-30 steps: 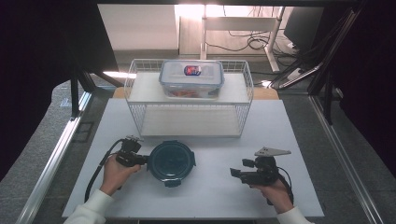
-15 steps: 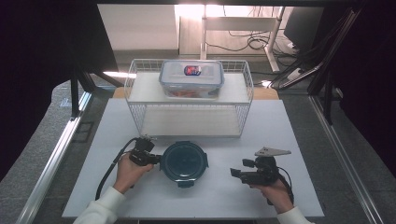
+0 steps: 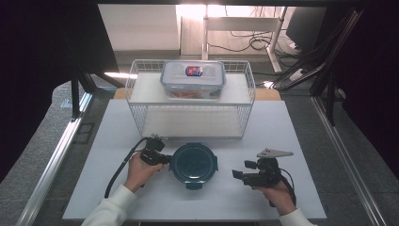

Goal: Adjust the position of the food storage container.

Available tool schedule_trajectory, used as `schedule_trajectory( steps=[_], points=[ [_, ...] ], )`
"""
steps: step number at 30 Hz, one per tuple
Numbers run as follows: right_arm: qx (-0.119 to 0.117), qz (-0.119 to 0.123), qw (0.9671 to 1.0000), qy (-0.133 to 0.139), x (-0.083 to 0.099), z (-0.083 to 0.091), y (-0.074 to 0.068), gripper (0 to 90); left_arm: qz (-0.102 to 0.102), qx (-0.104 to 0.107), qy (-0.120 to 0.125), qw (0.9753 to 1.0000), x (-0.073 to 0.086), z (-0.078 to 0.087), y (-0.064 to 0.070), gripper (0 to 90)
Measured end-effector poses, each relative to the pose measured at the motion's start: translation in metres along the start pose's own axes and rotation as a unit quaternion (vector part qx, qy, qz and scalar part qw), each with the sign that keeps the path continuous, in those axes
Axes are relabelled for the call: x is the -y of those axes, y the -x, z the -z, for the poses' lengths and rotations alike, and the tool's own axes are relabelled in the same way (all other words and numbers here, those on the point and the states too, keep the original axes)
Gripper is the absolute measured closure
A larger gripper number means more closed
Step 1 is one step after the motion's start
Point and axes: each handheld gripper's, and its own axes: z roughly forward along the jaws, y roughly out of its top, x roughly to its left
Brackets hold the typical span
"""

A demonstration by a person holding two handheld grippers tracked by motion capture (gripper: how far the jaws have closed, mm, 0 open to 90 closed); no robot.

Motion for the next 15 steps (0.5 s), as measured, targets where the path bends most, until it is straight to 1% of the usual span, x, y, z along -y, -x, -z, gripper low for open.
schedule_trajectory(
  steps=[1,2,3,4,5,6,7,9,10,11,12,13,15],
  points=[
    [0.000,0.000,1.0000,0.000,0.000,0.000,0.000,27.1,-0.001,0.002,-0.001,1.0000,0.000,-0.001,-0.001,89.9],
    [0.001,0.000,1.0000,0.000,0.000,0.000,0.000,27.1,-0.010,0.002,-0.010,0.9999,0.000,-0.001,-0.004,89.9],
    [0.001,-0.001,1.0000,-0.001,0.000,0.000,0.000,27.1,-0.008,0.014,-0.007,0.9998,0.001,-0.001,-0.007,89.9],
    [0.002,-0.001,1.0000,-0.001,0.000,0.000,0.000,27.1,-0.002,0.023,0.001,0.9997,0.002,-0.001,-0.009,89.9],
    [0.003,-0.002,1.0000,0.000,0.000,0.000,0.000,27.1,0.000,0.021,0.005,0.9998,0.002,0.000,-0.010,90.0],
    [0.004,-0.001,1.0000,0.002,0.000,0.001,0.000,27.1,-0.003,0.012,0.006,0.9999,0.002,0.003,-0.011,89.9],
    [0.003,-0.002,1.0000,0.003,0.000,0.001,-0.001,27.1,0.001,0.006,0.016,0.9998,0.002,0.007,-0.010,89.9],
    [0.004,0.000,1.0000,0.004,-0.001,0.001,-0.002,27.1,-0.005,-0.004,0.037,0.9993,0.003,0.017,-0.009,89.9],
    [0.006,0.001,1.0000,0.004,-0.001,0.001,-0.002,27.1,-0.009,-0.016,0.045,0.9988,0.004,0.023,-0.007,89.8],
    [0.007,0.002,1.0000,0.005,-0.001,0.001,-0.003,27.1,-0.020,-0.028,0.051,0.9981,0.007,0.029,-0.006,89.7],
    [0.007,0.002,1.0000,0.005,-0.001,0.001,-0.003,27.1,-0.026,-0.035,0.061,0.9971,0.009,0.035,-0.003,89.2],
    [0.008,0.002,0.9999,0.006,-0.002,0.001,-0.003,27.1,-0.030,-0.041,0.071,0.9961,0.012,0.041,-0.001,86.3],
    [0.009,0.003,0.9999,0.008,-0.002,0.002,-0.004,27.2,-0.027,-0.059,0.100,0.9929,0.018,0.052,0.003,73.2]
  ],
)
